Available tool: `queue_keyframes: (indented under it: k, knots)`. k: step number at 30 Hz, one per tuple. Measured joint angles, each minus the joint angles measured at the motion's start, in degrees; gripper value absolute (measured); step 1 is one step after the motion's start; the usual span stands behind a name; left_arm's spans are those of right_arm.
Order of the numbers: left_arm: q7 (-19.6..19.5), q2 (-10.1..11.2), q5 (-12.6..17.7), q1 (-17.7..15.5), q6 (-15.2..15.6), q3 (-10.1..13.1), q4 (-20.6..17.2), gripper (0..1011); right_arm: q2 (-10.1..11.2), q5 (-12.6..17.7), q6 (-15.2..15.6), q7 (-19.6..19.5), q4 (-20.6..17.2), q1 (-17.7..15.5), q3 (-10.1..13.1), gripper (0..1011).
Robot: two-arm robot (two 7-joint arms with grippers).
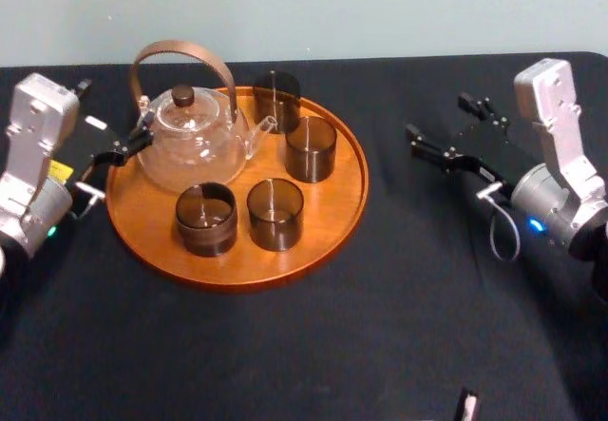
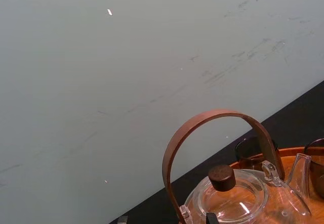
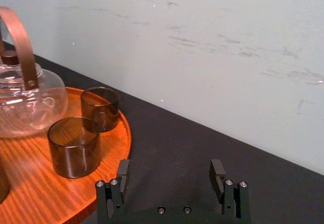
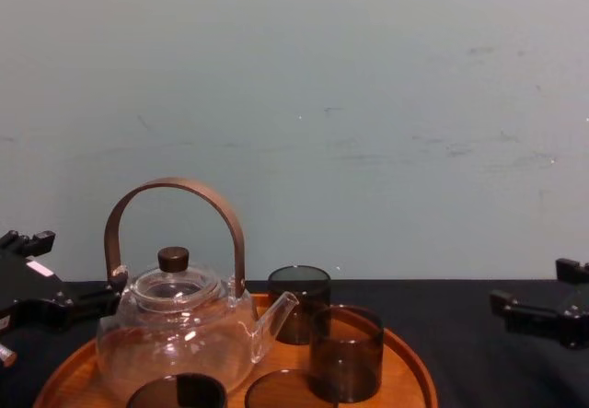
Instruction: Pick up the glass from the table and place it on the tray.
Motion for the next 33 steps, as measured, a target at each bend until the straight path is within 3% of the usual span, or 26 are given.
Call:
queue_keyframes:
  k: [33]
  knots:
    - [0.0, 0.0, 0.0, 0.0, 0.0, 0.0, 0.0, 1001, -0.1, -0.1, 0.0, 0.0, -1.8, -2.4, 2.8, 1002]
